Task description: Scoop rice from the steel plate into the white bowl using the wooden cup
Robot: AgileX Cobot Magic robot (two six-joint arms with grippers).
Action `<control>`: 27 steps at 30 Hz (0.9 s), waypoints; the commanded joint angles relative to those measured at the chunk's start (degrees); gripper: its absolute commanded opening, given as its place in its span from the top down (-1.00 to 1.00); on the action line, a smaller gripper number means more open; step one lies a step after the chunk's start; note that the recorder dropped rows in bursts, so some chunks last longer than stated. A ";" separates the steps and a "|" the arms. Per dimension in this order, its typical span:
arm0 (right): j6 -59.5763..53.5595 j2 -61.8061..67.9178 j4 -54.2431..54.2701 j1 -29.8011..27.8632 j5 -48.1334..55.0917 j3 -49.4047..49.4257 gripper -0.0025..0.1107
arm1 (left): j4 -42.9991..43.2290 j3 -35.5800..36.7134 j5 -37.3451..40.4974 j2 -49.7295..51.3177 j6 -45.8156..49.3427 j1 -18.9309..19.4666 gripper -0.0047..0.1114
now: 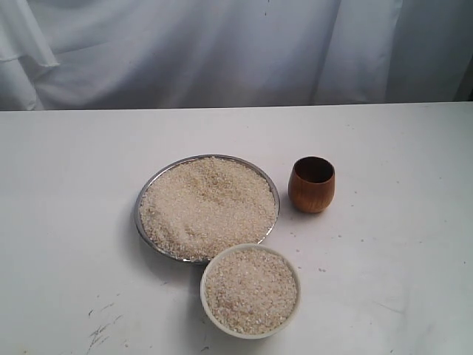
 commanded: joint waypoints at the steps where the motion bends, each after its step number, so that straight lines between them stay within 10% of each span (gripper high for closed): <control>1: -1.03 -0.25 -0.19 -0.39 -1.92 3.72 0.96 | 0.05 0.28 -0.76 -0.24 -0.05 0.11 0.92; 27: -2.02 -3.48 2.80 -0.39 6.33 6.90 0.96 | 0.05 0.28 -0.76 -0.24 -0.05 0.11 0.92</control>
